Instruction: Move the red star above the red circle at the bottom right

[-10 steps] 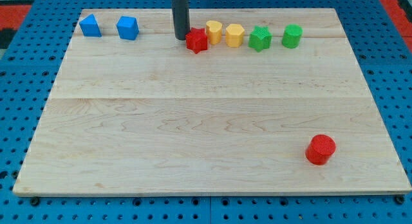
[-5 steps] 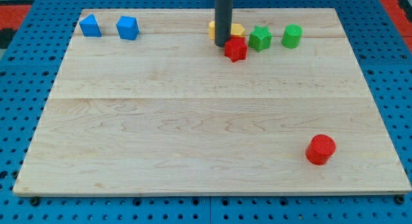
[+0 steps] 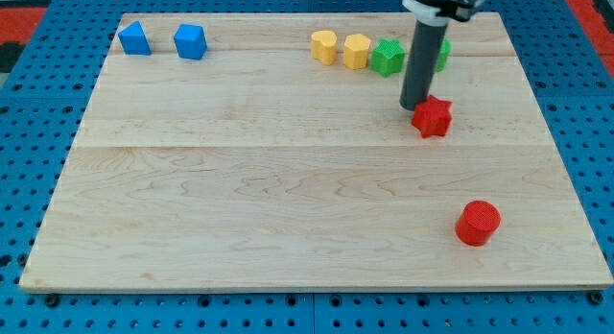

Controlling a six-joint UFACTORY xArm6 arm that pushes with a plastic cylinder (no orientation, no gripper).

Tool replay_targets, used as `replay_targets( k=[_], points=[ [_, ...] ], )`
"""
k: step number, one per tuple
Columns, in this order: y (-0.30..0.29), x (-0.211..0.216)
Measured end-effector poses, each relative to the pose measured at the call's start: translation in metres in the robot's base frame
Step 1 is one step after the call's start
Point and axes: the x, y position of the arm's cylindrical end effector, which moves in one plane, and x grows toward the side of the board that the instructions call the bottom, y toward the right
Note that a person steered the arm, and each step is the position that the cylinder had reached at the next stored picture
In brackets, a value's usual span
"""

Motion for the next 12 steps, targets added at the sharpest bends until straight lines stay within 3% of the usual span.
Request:
replay_targets(
  k=[1,3,5,7,9,10,12],
  points=[
    [0.010,0.032],
    [0.016,-0.020],
    [0.035,0.068],
    [0.064,0.042],
    [0.072,0.123],
    [0.076,0.127],
    [0.081,0.069]
  ],
)
